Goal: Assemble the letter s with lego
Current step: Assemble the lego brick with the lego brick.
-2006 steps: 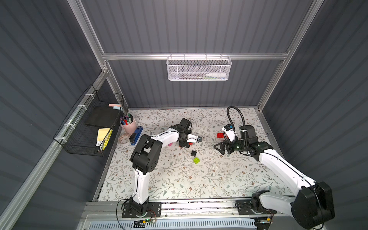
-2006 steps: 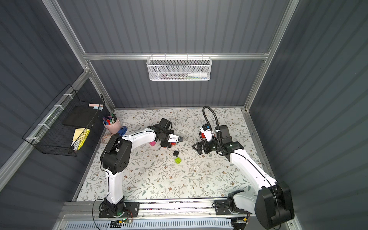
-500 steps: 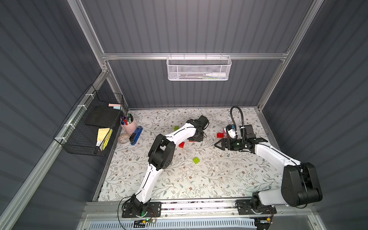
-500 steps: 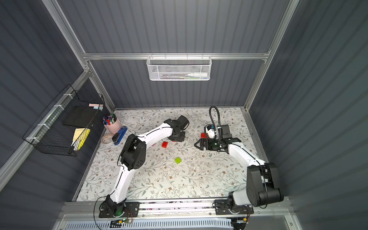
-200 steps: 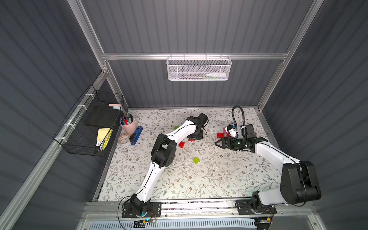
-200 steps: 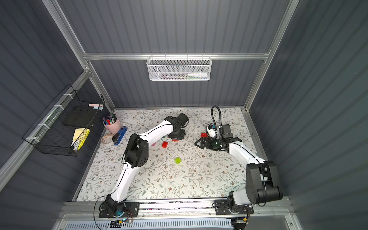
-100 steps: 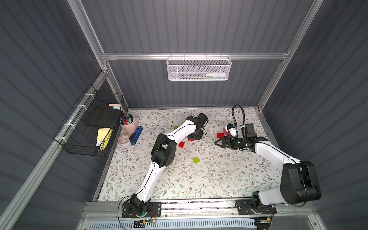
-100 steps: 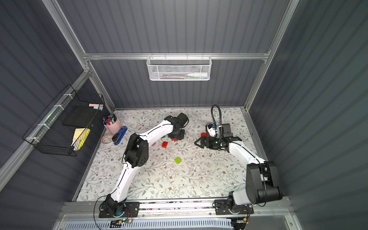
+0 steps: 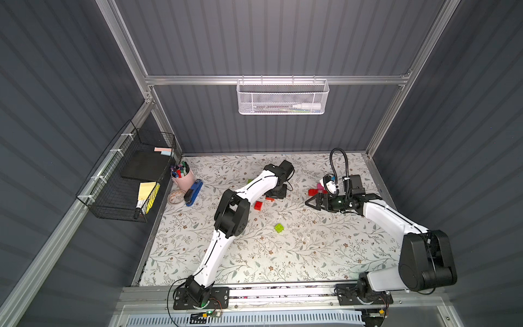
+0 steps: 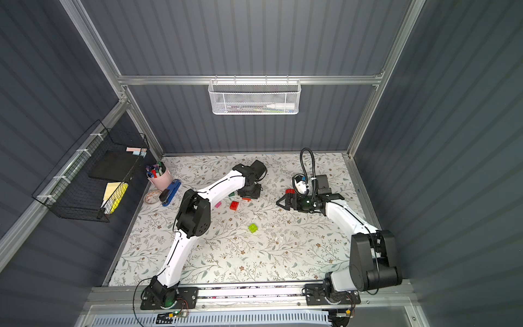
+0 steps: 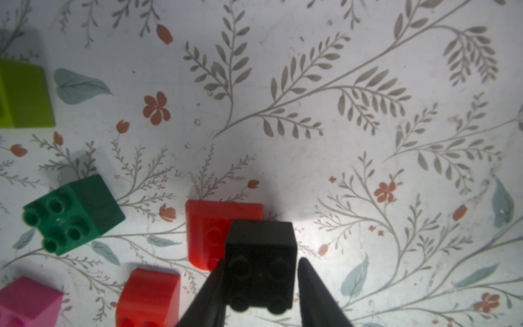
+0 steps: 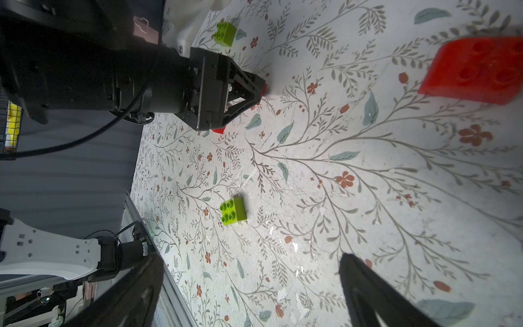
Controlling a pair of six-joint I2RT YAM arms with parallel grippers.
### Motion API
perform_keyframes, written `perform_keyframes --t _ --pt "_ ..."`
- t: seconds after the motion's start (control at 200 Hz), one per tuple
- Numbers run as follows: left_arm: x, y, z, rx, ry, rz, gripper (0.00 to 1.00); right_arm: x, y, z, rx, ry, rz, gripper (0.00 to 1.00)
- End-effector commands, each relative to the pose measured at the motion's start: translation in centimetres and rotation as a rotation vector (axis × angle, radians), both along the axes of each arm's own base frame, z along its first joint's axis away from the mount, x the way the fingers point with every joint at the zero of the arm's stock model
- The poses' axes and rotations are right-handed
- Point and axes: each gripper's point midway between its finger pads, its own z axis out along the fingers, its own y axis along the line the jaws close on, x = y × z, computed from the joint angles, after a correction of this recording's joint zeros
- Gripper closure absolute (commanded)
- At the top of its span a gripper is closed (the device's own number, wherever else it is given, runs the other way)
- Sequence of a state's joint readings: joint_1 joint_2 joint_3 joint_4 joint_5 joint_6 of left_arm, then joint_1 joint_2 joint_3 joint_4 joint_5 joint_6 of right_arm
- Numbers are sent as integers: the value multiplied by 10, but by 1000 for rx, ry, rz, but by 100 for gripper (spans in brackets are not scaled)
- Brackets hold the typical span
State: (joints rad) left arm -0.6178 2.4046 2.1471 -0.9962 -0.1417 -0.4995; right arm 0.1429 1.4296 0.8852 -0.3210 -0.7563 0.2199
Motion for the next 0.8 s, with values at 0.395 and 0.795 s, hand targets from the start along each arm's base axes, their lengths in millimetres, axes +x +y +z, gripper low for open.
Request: perform_keyframes --t 0.395,0.795 --pt "-1 11 35 22 -52 -24 44 2 0 20 2 -48 20 1" --pt "-14 20 74 -23 -65 -96 22 -2 0 25 -6 -69 31 1"
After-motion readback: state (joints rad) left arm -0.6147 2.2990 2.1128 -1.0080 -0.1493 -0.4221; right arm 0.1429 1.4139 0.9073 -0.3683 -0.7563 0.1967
